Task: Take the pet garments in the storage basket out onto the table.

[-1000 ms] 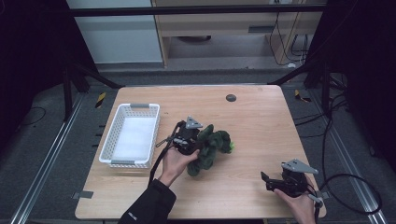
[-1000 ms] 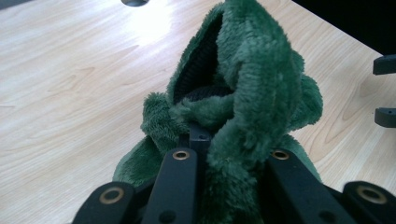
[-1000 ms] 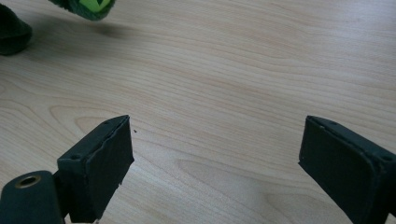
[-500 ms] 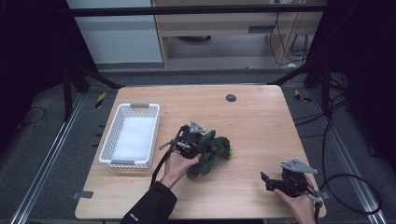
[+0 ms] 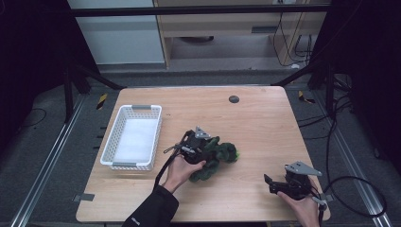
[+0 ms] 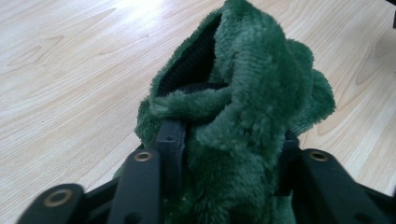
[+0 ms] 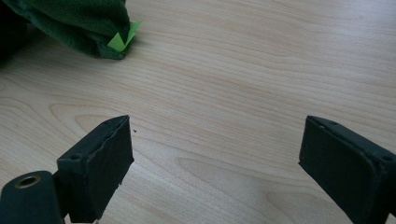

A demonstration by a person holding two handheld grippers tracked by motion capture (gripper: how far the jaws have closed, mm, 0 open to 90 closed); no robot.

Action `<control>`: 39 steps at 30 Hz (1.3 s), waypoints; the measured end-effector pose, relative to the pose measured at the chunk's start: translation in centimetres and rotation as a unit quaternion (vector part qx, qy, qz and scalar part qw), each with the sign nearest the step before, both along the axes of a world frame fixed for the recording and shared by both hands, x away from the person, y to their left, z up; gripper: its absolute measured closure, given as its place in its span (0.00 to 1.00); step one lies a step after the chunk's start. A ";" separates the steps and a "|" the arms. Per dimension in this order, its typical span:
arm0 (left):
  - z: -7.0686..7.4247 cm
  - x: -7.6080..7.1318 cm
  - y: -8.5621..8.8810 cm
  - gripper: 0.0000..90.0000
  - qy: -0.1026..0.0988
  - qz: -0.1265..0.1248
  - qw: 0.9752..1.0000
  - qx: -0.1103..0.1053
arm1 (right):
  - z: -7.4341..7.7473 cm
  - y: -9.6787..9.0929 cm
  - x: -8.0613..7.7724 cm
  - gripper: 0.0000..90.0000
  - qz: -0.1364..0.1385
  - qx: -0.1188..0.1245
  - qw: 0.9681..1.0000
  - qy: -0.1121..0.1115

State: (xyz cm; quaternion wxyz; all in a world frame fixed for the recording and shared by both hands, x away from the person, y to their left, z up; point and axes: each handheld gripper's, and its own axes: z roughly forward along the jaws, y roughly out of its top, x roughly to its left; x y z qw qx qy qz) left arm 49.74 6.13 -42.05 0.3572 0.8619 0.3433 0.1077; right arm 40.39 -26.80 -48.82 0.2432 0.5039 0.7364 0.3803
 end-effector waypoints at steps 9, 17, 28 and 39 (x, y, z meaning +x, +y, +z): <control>-0.3 -0.4 0.2 0.47 0.003 -0.003 1.000 0.008 | 0.0 0.0 0.0 0.11 0.000 0.000 1.000 0.000; 0.0 -1.0 0.4 0.34 -0.002 -0.007 1.000 0.007 | 0.0 0.0 0.0 0.11 -0.001 0.000 1.000 0.001; 1.4 -2.0 1.0 0.29 -0.021 -0.013 1.000 0.006 | 0.0 0.0 0.0 0.11 -0.001 0.000 1.000 0.001; 2.9 -3.3 2.8 0.27 -0.040 -0.018 0.999 -0.011 | 0.0 0.0 0.0 0.10 -0.002 0.001 1.000 0.000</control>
